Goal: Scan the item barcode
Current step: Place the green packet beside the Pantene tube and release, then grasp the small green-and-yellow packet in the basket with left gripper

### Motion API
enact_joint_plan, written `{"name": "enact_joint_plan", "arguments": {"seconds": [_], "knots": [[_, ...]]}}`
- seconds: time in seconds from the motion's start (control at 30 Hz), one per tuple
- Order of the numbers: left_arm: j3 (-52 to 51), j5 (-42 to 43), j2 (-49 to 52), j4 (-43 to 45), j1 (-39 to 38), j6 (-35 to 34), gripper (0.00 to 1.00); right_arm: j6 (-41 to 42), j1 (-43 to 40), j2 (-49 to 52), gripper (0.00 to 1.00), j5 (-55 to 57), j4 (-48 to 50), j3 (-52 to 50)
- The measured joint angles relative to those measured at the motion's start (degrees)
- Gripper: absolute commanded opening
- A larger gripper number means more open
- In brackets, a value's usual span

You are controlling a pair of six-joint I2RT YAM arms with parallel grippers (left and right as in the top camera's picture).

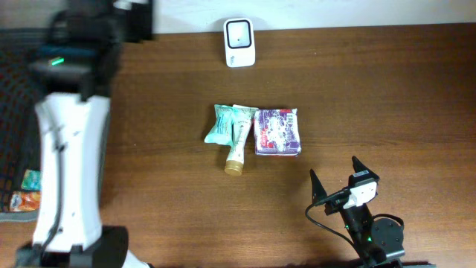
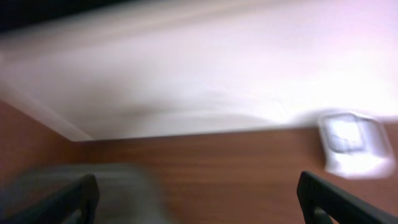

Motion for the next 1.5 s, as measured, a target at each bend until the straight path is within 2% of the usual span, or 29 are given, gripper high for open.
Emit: {"name": "enact_joint_plan", "arguments": {"seconds": [0.07,0.13,0.17,0.27,0.4,0.47,0.63,0.7,0.83,0.9,0.93,1.07,1.13,1.17,1.2,1.3,1.33,1.37,1.5], "knots": [[0.8,-9.0,-2.0,-1.4,6.1,-0.3,0.99,0.0,0.0,0.0,0.99,0.0,0.0,0.0],[0.5,-12.4,-1.5,-5.4,12.1,-6.2,0.99,0.0,0.0,0.0,0.99,0.0,0.0,0.0],[0.2,-12.1,-0.8,-9.0,15.9,-10.3,0.99,0.0,0.0,0.0,0.99,0.0,0.0,0.0],[-0.6,-5.4,1.7,-17.1,25.4,-17.2,0.99,0.0,0.0,0.0,0.99,0.0,0.0,0.0],[-1.3,-3.1,7.9,-26.3,32.9,-30.9,0.99,0.0,0.0,0.0,0.99,0.0,0.0,0.0],[-3.2,-2.7,12.9,-28.2,34.6,-37.2,0.99,0.0,0.0,0.0,0.99,0.0,0.0,0.0],[-10.1,-6.2,20.5,-27.7,34.4,-44.5,0.99,0.0,0.0,0.0,0.99,0.0,0.0,0.0],[-13.1,-8.0,23.4,-26.4,34.5,-46.7,0.84,0.0,0.0,0.0,0.99,0.0,0.0,0.0],[-17.8,-10.3,25.9,-23.5,35.7,-48.0,0.85,0.0,0.0,0.0,0.99,0.0,0.0,0.0],[-20.5,-11.0,26.2,-22.3,36.9,-48.8,0.84,0.0,0.0,0.0,0.99,0.0,0.0,0.0],[-21.3,-11.2,26.3,-21.9,37.4,-49.0,0.79,0.0,0.0,0.0,0.99,0.0,0.0,0.0],[-26.3,-11.6,26.3,-19.1,39.7,-49.4,0.81,0.0,0.0,0.0,0.99,0.0,0.0,0.0],[-27.6,-12.3,26.2,-18.0,40.1,-49.4,0.74,0.0,0.0,0.0,0.99,0.0,0.0,0.0],[-27.7,-12.6,26.2,-17.5,40.1,-49.6,0.61,0.0,0.0,0.0,0.99,0.0,0.0,0.0],[-28.1,-12.9,26.2,-16.6,40.0,-49.6,0.43,0.0,0.0,0.0,0.99,0.0,0.0,0.0],[-28.9,-13.2,26.2,-15.4,40.0,-50.3,0.27,0.0,0.0,0.0,0.99,0.0,0.0,0.0],[-29.2,-13.1,26.3,-15.5,40.0,-50.0,0.18,0.0,0.0,0.0,0.99,0.0,0.0,0.0],[-29.2,-13.1,26.3,-15.8,40.0,-50.2,0.02,0.0,0.0,0.0,0.99,0.0,0.0,0.0],[-25.8,-12.5,26.4,-21.6,40.0,-50.2,0.00,0.0,0.0,0.0,0.99,0.0,0.0,0.0]]}}
